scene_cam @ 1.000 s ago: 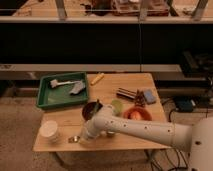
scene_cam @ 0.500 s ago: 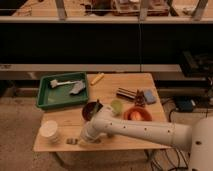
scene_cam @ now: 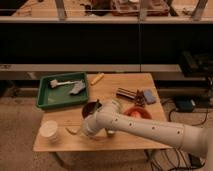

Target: Place fork in tray

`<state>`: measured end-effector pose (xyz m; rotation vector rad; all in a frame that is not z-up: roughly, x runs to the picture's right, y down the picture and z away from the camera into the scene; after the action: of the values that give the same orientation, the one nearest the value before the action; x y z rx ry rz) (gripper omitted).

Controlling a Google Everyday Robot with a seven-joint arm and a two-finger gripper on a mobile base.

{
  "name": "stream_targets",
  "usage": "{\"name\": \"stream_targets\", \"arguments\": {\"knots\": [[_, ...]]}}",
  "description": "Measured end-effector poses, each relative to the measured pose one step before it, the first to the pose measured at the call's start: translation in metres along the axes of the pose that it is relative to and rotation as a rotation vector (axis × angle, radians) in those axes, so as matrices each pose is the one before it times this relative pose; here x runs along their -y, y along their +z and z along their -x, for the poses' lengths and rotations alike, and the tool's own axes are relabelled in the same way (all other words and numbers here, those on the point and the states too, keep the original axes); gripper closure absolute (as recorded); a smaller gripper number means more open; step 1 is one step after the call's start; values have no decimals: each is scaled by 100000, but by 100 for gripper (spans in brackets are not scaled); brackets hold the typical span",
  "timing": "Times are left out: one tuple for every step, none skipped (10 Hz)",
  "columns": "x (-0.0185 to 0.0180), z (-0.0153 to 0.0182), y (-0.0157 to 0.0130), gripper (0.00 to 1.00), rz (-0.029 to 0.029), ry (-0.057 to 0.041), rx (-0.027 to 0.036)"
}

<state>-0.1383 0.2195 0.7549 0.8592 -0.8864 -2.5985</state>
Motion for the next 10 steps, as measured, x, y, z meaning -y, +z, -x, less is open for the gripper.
{"name": "stream_targets", "arguments": {"knots": [[-203, -63, -16, 100, 371, 519, -872], [-477, -57, -38, 100, 615, 1345, -2443], [-256, -96, -179, 100, 202, 999, -2385], [-344, -163, -479, 100, 425, 1343, -3467], [-251, -151, -512, 100, 460, 1079, -2860], [-226, -485, -537, 100, 453, 217, -1963], [-478, -1414, -1178, 100, 440, -137, -2462], [-524, -1235, -1099, 100, 554, -163, -837], [-1111, -1905, -1268, 100, 1069, -986, 21], [-1143, -1110, -600, 100, 472, -650, -127]]}}
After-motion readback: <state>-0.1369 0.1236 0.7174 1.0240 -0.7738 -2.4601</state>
